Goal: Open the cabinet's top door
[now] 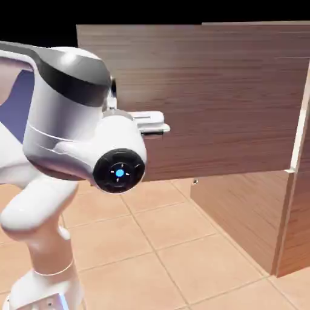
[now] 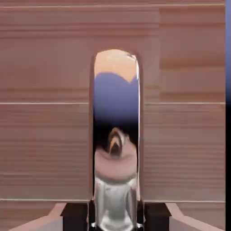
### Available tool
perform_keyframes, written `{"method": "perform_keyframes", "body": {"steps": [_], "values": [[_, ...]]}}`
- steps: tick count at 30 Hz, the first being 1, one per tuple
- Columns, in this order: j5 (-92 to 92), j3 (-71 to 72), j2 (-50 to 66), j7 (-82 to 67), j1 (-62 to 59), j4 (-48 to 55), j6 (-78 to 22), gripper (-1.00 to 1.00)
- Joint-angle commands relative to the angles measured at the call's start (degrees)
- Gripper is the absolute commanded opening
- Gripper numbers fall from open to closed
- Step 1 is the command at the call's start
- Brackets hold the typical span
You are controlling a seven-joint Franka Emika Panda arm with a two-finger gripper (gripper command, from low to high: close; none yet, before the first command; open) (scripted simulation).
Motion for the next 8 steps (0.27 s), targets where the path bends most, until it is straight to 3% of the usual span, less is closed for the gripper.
{"method": "perform_keyframes", "body": {"steps": [1, 8], "values": [[-0.84, -1.44, 2.08, -1.2, 1.34, 2.01, -1.57, -1.0], [-5.36, -11.05, 16.64, -10.92, 9.51, 15.8, -12.78, -1.0]]}}
